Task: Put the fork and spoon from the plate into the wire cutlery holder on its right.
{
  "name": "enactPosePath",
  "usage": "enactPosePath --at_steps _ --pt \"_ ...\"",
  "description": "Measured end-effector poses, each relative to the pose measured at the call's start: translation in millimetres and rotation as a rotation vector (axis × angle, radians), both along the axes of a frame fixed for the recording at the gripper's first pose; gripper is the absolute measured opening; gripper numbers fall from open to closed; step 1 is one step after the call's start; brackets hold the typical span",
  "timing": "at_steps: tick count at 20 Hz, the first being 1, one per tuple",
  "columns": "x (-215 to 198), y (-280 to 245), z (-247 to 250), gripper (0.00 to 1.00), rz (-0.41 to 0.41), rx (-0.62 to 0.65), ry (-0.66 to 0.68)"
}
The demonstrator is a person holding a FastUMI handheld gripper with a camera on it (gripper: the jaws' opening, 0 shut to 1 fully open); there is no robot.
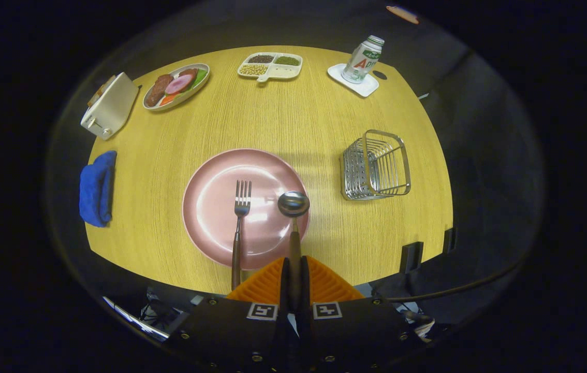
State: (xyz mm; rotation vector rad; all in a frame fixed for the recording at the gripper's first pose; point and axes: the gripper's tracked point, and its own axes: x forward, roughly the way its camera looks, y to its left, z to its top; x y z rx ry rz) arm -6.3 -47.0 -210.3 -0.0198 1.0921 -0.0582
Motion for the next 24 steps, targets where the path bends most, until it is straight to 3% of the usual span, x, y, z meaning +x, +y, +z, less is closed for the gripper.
enactPosePath --at_steps 10,16,24 --pt "9 -31 61 0.11 -0.062 -0.048 -0.103" --pt "8 -62 96 0.11 -0.145 -0.058 -0.168" --pt "16 -101 89 0.1 -0.207 -0.015 -0.16"
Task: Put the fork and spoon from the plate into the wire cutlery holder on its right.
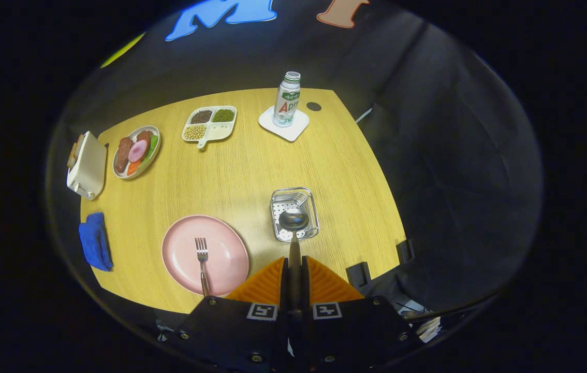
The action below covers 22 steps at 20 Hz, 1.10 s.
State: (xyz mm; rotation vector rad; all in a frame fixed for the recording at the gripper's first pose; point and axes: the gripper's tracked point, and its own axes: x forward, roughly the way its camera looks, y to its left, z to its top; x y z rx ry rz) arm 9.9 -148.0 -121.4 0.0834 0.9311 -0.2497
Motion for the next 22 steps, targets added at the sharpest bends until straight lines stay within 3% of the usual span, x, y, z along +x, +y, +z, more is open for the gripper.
enactPosePath --at_steps 22 --pt "28 -13 -43 0.1 0.047 0.079 0.101"
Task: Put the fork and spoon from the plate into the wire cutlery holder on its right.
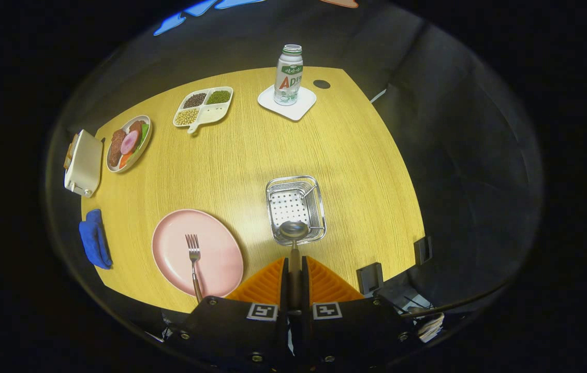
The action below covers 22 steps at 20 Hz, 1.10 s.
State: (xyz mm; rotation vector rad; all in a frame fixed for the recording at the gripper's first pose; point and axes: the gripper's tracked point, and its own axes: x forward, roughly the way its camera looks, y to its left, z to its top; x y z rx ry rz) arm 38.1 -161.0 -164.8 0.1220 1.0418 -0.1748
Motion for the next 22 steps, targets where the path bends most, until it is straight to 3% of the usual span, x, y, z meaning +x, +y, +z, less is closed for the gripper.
enactPosePath --at_steps 3,5,6,7,8,9,14,22 --pt "6 -4 -1 0.1 -0.013 0.004 -0.002" --pt "7 -3 3 0.17 -0.021 0.022 -0.016" --pt "6 -2 5 0.32 -0.021 0.032 -0.022" --pt "7 -1 6 0.32 -0.02 0.039 -0.026" --pt "7 -1 7 0.44 -0.022 0.039 -0.03" --pt "7 0 8 0.46 -0.021 0.039 -0.034" --pt "10 23 14 0.46 0.008 0.044 -0.056" --pt "2 91 3 0.46 0.121 0.009 -0.022"
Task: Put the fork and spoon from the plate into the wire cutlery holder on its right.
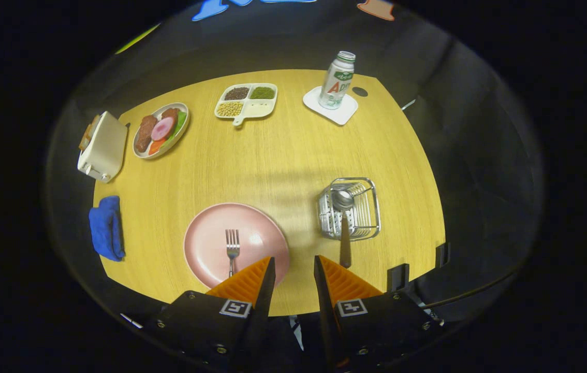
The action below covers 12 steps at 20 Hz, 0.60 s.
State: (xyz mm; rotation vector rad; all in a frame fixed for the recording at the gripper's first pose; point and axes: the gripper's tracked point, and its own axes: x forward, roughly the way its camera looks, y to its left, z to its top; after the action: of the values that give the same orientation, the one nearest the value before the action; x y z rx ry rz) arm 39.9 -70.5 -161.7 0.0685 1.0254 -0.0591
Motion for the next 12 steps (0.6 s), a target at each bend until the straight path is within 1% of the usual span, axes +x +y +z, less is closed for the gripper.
enactPosePath --at_steps 7,12 --pt "-21 49 -46 0.46 0.034 0.02 0.082" --pt "-31 71 -86 0.46 0.065 0.025 0.146"
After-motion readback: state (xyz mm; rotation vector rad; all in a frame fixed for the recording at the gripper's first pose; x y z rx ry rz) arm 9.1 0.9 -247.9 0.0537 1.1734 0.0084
